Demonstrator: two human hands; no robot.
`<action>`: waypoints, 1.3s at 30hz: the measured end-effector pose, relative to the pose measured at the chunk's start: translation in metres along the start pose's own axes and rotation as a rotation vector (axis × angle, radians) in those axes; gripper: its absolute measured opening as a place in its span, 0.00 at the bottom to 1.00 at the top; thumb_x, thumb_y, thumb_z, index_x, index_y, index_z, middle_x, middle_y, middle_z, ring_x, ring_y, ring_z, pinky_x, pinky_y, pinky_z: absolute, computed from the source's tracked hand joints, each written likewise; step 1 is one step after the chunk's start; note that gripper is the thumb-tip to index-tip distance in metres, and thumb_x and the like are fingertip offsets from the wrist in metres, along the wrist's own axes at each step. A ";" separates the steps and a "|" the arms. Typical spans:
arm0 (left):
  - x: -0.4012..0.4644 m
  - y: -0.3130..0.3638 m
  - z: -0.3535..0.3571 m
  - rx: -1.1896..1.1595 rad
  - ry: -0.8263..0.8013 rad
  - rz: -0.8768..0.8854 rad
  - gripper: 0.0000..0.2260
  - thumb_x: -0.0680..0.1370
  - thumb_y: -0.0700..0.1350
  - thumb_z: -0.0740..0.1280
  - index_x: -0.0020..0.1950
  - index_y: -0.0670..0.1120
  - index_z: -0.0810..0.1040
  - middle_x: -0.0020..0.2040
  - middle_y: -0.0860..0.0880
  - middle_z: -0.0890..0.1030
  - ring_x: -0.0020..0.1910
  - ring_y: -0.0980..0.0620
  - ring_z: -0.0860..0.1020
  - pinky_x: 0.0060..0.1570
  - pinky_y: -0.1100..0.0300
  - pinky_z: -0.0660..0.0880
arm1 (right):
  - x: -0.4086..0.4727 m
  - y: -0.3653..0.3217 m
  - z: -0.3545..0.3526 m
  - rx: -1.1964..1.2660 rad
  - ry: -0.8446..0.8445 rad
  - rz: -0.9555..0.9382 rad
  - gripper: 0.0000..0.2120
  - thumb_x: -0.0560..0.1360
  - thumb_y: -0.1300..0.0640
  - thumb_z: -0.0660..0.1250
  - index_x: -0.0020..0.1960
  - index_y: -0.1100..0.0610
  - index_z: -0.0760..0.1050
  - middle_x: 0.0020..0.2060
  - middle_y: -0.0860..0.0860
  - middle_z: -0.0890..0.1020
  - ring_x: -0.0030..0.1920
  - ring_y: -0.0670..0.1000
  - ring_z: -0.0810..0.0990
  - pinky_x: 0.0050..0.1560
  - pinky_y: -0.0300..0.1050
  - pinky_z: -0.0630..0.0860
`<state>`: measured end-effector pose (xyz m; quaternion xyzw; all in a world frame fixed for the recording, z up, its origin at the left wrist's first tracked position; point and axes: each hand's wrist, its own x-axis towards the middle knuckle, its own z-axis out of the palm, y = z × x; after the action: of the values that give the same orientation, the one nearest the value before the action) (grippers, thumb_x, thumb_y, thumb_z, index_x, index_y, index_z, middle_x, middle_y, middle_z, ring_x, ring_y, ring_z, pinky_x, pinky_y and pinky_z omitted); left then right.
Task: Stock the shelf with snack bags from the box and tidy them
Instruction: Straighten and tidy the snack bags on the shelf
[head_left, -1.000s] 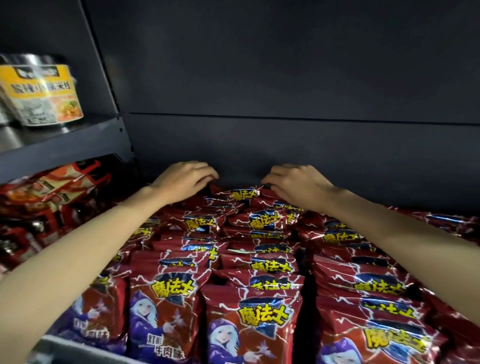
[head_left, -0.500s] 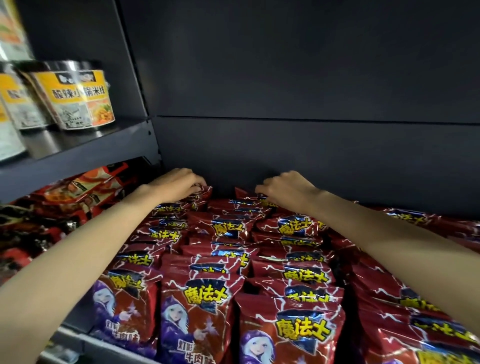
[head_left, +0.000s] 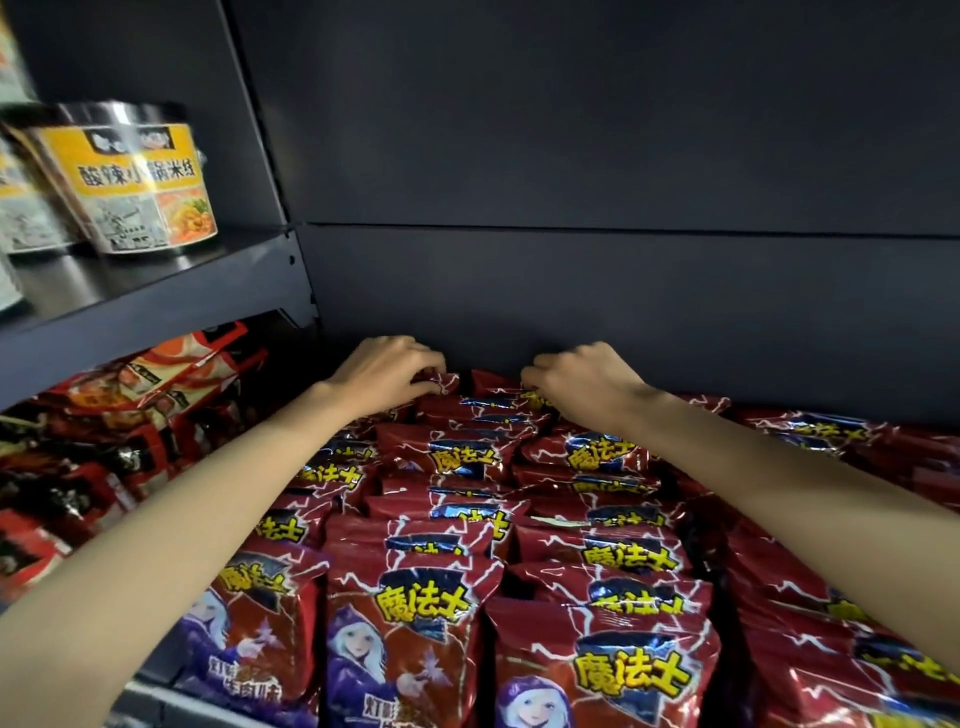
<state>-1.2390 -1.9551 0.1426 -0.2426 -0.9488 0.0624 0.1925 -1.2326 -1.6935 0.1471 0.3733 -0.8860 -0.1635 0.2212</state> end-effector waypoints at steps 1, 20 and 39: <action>0.000 0.001 0.001 -0.025 0.031 -0.007 0.11 0.76 0.52 0.67 0.56 0.49 0.79 0.53 0.52 0.82 0.53 0.49 0.79 0.47 0.52 0.77 | 0.000 0.000 0.001 -0.007 0.028 0.003 0.14 0.71 0.65 0.67 0.55 0.53 0.76 0.44 0.49 0.80 0.43 0.54 0.82 0.33 0.45 0.74; -0.024 -0.010 -0.015 -0.340 0.205 -0.048 0.07 0.77 0.41 0.66 0.54 0.48 0.79 0.51 0.54 0.81 0.47 0.57 0.80 0.48 0.55 0.78 | -0.003 -0.001 -0.016 0.190 0.075 0.094 0.12 0.80 0.53 0.58 0.60 0.52 0.75 0.53 0.50 0.79 0.53 0.54 0.79 0.44 0.47 0.75; -0.040 -0.047 -0.013 -0.381 -0.225 -0.165 0.11 0.71 0.48 0.73 0.52 0.49 0.80 0.46 0.55 0.77 0.39 0.60 0.77 0.41 0.64 0.76 | 0.018 -0.030 -0.016 0.286 -0.097 0.024 0.19 0.78 0.46 0.62 0.68 0.49 0.69 0.59 0.48 0.77 0.56 0.51 0.78 0.51 0.47 0.75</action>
<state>-1.2222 -2.0154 0.1514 -0.1877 -0.9755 -0.1074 0.0408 -1.2174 -1.7288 0.1520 0.3819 -0.9143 -0.0510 0.1247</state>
